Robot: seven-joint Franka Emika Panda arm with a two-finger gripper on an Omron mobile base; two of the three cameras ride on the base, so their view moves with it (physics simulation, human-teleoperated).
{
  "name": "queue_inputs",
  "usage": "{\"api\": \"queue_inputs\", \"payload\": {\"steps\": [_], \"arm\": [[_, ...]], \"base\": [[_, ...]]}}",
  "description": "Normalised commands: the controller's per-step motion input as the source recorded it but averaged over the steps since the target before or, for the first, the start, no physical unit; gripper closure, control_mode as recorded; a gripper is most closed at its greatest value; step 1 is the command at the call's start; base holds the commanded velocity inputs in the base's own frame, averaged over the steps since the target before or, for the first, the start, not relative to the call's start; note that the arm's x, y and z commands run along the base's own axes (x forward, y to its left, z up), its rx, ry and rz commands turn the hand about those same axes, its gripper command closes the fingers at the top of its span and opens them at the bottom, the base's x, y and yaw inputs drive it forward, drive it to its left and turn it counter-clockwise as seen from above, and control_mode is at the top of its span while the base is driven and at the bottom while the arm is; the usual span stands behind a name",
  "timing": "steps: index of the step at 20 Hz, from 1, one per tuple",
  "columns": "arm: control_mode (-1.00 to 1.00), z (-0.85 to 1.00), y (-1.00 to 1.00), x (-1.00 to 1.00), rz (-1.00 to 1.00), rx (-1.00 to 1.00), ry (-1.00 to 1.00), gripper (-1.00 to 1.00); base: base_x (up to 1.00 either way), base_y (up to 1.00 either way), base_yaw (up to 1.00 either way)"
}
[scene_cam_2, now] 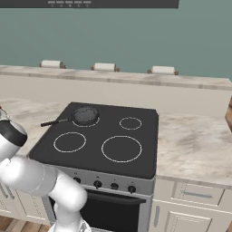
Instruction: Pick the kettle from the counter and place it on a stove burner. Then turn the burner on.
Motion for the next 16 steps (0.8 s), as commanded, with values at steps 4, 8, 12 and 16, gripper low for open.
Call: {"api": "queue_inputs", "payload": {"steps": [4, 8, 12, 16], "arm": [[-1.0, 0.0, 0.2, 0.23, -0.02, 0.0, 0.0, -1.0], [-1.0, 0.0, 0.14, 0.2, -0.02, 0.0, 0.0, -1.0], [-1.0, -0.05, 0.15, 0.21, -0.01, 0.01, 0.01, -1.0], [-1.0, -0.08, 0.03, 0.23, 0.0, 0.07, 0.08, -1.0]], "base": [[0.0, 0.0, 0.0], [0.0, 0.0, 0.0], [0.0, 0.0, 0.0], [0.0, 0.0, 0.0]]}}
